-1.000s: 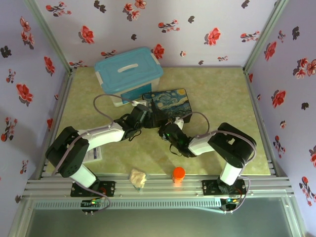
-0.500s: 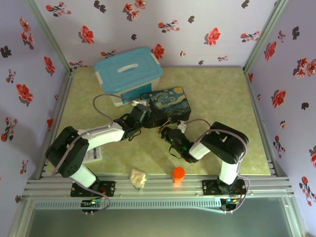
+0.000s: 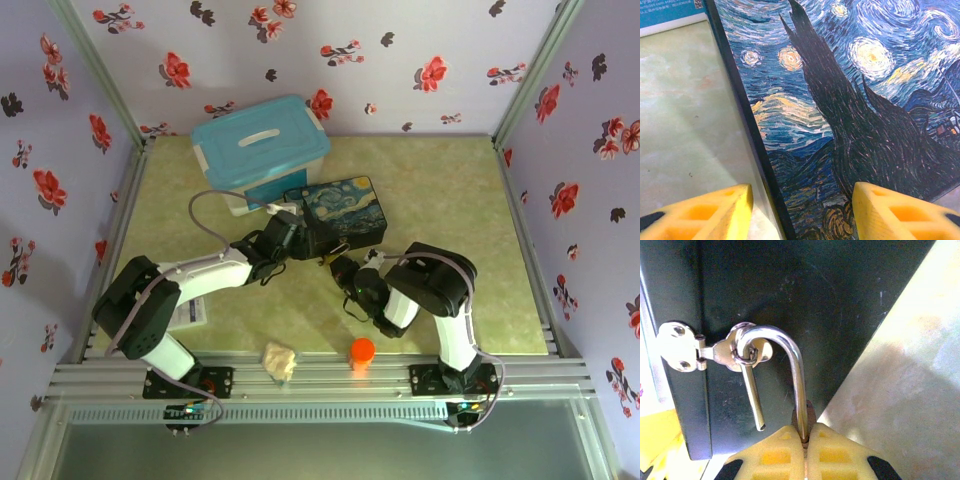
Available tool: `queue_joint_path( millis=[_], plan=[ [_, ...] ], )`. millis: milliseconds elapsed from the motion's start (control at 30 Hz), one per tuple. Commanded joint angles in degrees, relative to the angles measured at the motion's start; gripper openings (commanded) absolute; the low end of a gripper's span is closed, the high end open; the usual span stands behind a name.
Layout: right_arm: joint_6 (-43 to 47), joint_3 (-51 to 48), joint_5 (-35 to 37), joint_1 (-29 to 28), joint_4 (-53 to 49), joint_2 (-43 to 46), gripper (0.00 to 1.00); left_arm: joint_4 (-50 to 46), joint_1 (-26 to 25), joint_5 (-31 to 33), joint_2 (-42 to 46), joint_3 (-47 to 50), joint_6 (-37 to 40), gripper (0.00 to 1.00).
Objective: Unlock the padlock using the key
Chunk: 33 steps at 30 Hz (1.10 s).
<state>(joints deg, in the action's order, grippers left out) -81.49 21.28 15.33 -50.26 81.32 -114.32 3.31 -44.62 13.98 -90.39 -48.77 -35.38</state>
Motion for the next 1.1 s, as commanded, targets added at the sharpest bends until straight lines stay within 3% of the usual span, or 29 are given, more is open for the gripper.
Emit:
queue_joint_path(
  millis=[0, 400, 800, 1067],
  plan=[
    [-3.90, -1.46, 3.40, 0.68, -1.87, -1.26, 0.00, -13.09, 0.36, 0.19, -2.81, 4.12, 3.01, 0.54],
    [-16.26, -0.45, 8.56, 2.14, -1.87, -2.03, 0.00, -13.05, 0.65, 0.25, -2.73, 4.82, 3.71, 0.54],
    [-21.56, -1.47, 9.73, 3.48, -1.77, -1.61, 0.00, -12.70, 0.83, 0.26, -2.75, 5.31, 4.02, 0.52],
    [-30.36, 0.81, 6.80, 5.09, -1.78, -5.70, 0.00, -12.54, 1.20, 0.26, -2.86, 5.71, 4.56, 0.52]
  ],
)
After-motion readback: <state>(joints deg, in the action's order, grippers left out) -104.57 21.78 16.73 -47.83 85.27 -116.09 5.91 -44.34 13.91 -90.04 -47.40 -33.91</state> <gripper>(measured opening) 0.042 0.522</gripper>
